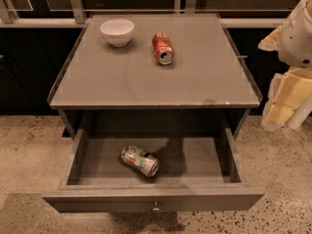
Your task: Pick 7up can from top drawer and place on counter
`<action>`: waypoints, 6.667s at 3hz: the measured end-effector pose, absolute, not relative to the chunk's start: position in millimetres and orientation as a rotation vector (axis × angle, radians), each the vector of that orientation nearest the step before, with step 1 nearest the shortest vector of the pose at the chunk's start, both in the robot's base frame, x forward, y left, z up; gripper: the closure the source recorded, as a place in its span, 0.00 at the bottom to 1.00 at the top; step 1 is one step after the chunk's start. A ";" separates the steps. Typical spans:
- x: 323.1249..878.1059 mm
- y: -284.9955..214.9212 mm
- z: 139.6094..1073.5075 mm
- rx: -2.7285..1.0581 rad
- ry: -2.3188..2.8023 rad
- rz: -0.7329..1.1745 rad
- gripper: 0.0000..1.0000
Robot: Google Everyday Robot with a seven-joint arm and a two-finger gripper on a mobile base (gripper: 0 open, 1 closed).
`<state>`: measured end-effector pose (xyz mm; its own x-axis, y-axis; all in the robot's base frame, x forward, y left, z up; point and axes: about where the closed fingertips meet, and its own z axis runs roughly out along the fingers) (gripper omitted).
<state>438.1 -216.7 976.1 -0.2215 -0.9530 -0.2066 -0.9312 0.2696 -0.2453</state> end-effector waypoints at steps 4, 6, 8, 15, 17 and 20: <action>374.6 -188.8 852.9 -1.492 2.182 0.213 0.00; 351.6 -145.4 772.7 -1.451 2.196 0.384 0.00; 374.8 -120.0 737.6 -1.421 2.175 0.516 0.00; 476.3 -0.9 693.2 -1.340 1.968 0.656 0.00; 473.3 -6.6 687.6 -1.304 2.003 0.666 0.00; 513.8 11.9 659.5 -1.229 1.996 0.645 0.00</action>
Offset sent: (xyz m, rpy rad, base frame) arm -0.0418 0.0097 -0.0576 0.0950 -0.1022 -0.0524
